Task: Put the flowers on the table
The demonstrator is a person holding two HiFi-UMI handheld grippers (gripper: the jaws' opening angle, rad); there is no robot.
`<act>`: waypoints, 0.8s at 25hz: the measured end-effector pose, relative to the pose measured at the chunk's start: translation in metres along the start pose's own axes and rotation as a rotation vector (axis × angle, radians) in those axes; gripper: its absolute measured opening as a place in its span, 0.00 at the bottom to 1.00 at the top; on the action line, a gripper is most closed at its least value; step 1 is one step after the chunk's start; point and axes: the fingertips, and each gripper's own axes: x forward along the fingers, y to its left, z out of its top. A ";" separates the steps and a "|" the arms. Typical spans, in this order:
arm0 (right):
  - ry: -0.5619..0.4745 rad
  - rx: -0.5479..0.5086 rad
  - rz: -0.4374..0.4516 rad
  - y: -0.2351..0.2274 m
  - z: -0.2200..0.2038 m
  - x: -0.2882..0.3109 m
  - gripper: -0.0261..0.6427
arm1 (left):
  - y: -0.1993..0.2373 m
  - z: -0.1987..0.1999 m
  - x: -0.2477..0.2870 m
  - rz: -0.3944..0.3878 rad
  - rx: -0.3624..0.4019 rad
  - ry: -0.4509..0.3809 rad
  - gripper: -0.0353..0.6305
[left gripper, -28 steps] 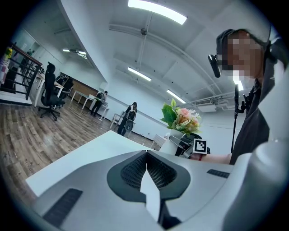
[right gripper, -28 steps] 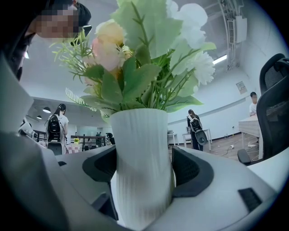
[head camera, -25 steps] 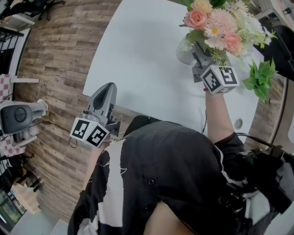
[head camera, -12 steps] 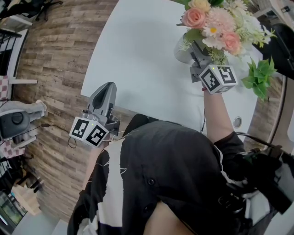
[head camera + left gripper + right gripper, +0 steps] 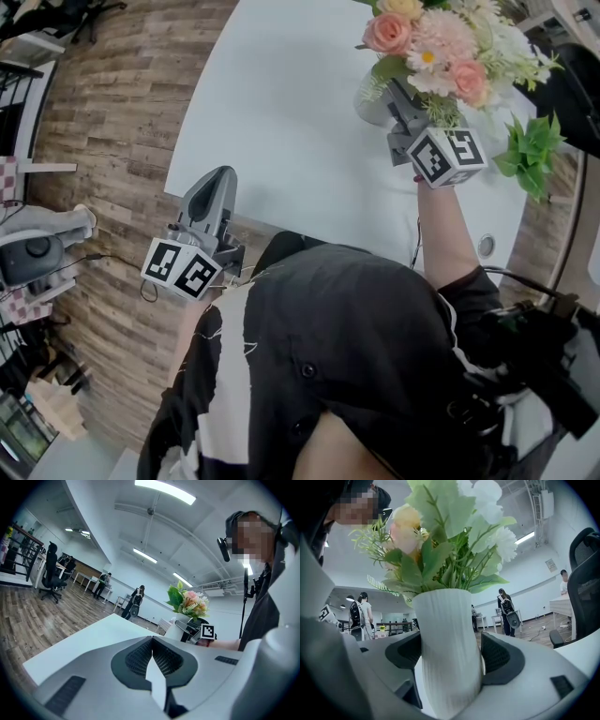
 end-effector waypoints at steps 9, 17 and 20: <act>0.022 0.012 0.014 0.003 -0.003 -0.001 0.63 | -0.003 0.002 -0.004 -0.002 0.012 -0.001 0.07; 0.046 0.003 0.012 0.005 -0.005 -0.008 0.64 | -0.007 0.002 -0.006 -0.008 0.017 -0.009 0.07; 0.049 -0.001 0.008 0.007 -0.005 -0.014 0.64 | -0.010 0.000 -0.008 -0.015 0.018 -0.009 0.07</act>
